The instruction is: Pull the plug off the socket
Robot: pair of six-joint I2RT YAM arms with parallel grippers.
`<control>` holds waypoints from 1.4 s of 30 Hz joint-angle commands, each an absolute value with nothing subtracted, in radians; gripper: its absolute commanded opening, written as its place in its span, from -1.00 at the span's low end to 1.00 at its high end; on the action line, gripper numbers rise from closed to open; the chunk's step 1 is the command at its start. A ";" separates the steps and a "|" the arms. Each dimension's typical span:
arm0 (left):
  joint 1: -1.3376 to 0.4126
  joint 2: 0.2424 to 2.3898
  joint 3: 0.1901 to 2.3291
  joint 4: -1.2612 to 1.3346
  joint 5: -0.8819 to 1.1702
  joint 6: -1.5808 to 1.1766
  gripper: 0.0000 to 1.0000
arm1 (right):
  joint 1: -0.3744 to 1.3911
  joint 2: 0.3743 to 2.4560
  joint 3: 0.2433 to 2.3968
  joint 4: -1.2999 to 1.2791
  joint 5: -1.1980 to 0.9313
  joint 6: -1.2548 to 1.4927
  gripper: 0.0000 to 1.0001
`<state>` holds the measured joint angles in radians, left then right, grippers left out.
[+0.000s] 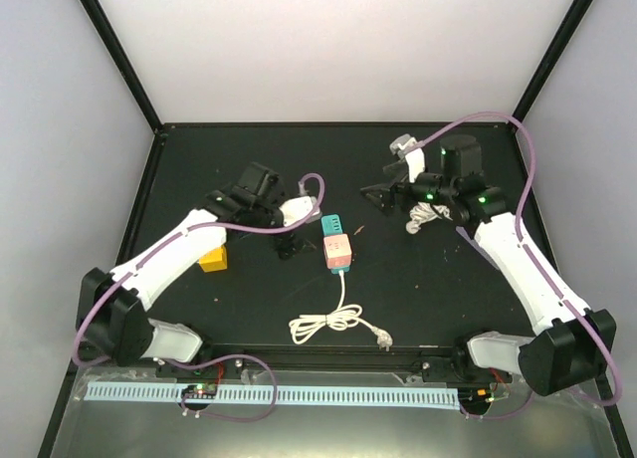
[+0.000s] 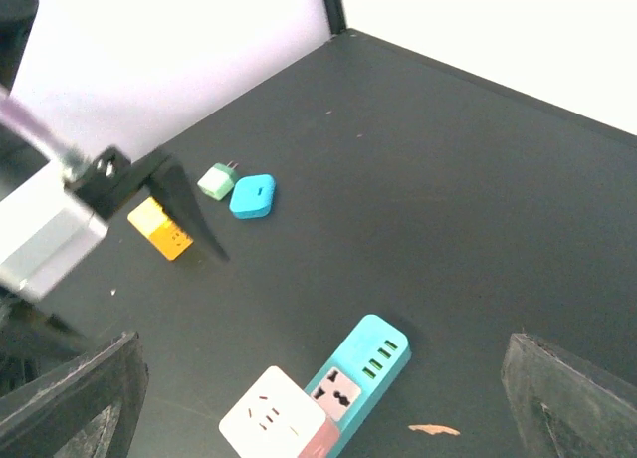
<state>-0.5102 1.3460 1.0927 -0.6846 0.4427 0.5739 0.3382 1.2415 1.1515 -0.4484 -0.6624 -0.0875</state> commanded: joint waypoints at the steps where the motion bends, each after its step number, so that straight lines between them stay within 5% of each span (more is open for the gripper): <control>1: -0.590 1.432 1.166 -0.625 0.464 0.506 0.97 | 0.273 1.239 1.181 -0.416 -0.726 0.000 1.00; 21: -0.738 1.757 1.305 -0.663 0.354 0.492 0.93 | 0.227 1.202 1.140 -0.377 -0.723 0.009 1.00; 27: -0.768 1.782 1.305 -0.666 0.307 0.518 0.65 | 0.166 1.209 1.138 -0.347 -0.738 0.055 1.00; 34: -0.772 1.780 1.304 -0.690 0.259 0.550 0.00 | 0.144 1.233 1.136 -0.356 -0.679 0.070 1.00; 42: -0.768 1.717 1.233 -0.739 0.244 0.731 -0.22 | 0.147 1.312 1.133 -0.384 -0.731 0.038 0.93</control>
<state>-0.7673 1.7618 1.2678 -0.6579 0.2840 0.5858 0.1490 1.2724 1.1439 -0.3744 -0.6769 0.0498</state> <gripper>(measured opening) 0.641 0.991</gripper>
